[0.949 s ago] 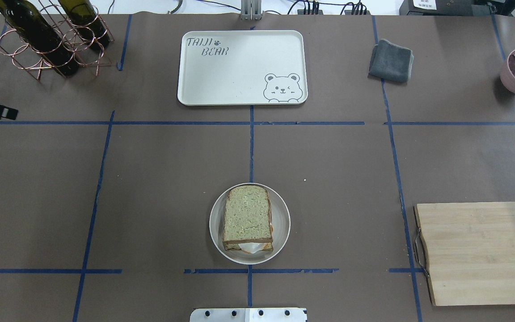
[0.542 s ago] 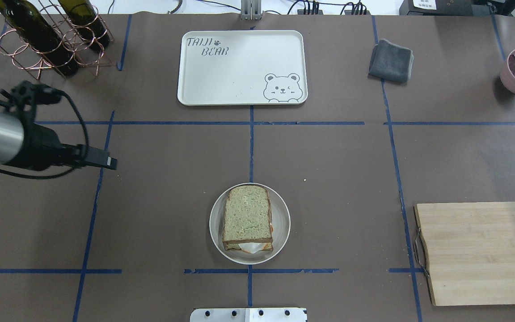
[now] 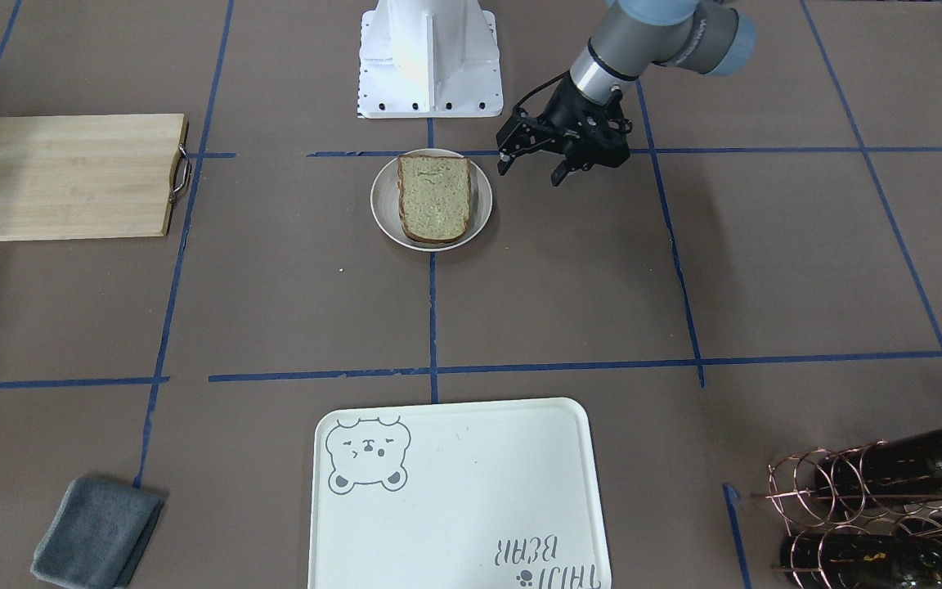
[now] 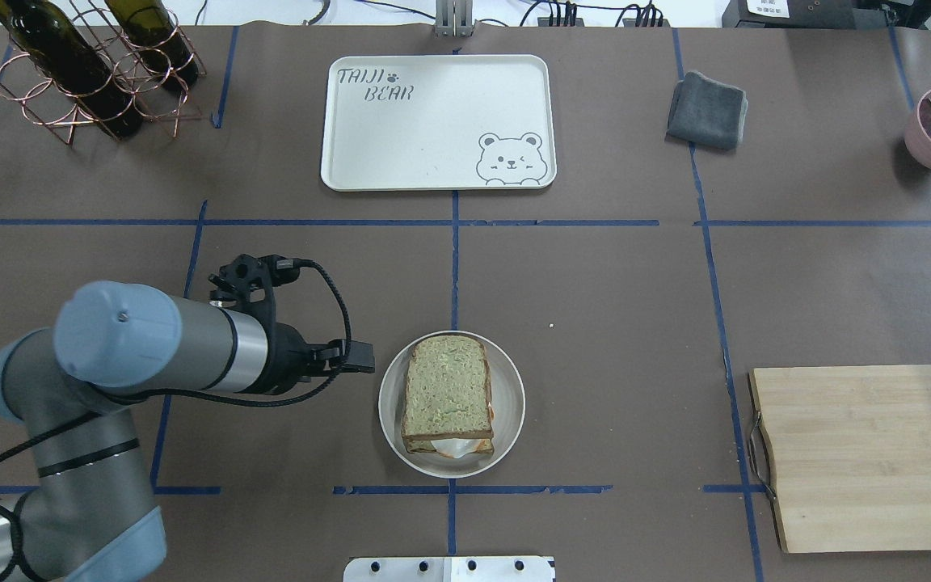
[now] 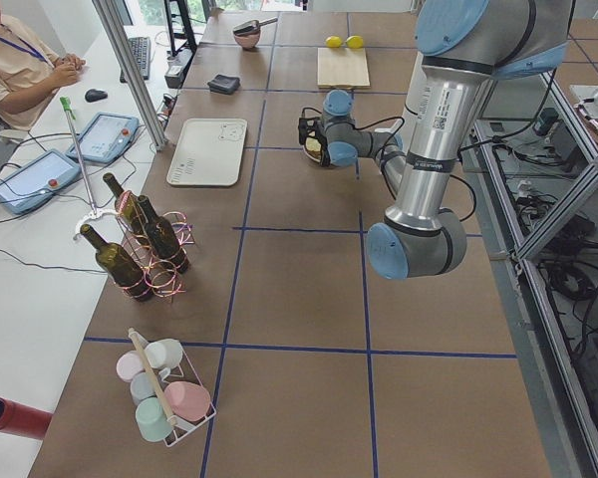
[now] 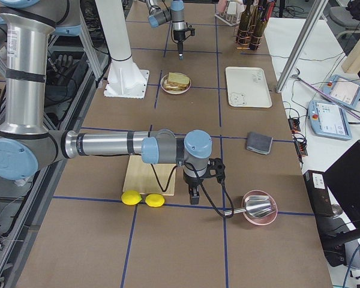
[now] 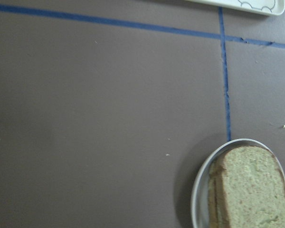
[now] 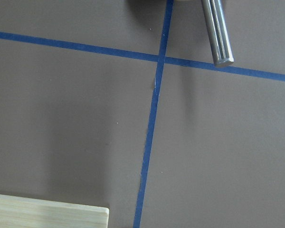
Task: Make sandwich and place on tray
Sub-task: 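Reach the left gripper to the plate rim and grasp it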
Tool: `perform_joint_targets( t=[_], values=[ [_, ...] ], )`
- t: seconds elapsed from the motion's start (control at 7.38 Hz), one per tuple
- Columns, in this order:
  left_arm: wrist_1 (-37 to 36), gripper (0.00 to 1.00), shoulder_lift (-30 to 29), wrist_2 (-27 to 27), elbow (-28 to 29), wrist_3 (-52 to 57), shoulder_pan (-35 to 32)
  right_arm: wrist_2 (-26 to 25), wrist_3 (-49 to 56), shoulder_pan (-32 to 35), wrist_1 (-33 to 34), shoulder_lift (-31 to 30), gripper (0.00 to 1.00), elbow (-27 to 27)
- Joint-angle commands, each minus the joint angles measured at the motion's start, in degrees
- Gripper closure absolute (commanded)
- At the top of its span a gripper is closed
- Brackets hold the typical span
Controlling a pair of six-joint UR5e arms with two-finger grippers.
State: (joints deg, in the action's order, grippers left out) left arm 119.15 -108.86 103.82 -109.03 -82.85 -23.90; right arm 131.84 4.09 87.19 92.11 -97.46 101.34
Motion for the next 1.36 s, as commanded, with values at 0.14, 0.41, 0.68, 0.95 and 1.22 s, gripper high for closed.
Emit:
perform_joint_targets(
  t=[0.14,0.41,0.68,0.95,1.22],
  values=[
    [6.35,0.46,-1.97,-2.66,7.16,-2.05,2.62,0.0,-0.04,0.0,-0.08,-0.01,0.0,0.09],
    [6.62,0.58,-2.06,-2.57,7.78,-1.97,2.98,0.0,-0.04,0.0,0.0,-0.01,0.0,0.0],
    [6.79,0.58,-2.23,-2.57,8.13,-1.97,2.98,0.0,-0.04,0.0,0.0,-0.01,0.0,0.0],
    [6.8,0.58,-3.19,-2.57,9.7,-1.97,3.41,0.0,-0.13,0.0,0.0,-0.01,0.0,0.0],
    [6.8,0.59,-3.55,-2.57,9.8,-1.88,5.08,0.0,-0.04,0.0,0.0,-0.01,0.0,0.0]
  ],
)
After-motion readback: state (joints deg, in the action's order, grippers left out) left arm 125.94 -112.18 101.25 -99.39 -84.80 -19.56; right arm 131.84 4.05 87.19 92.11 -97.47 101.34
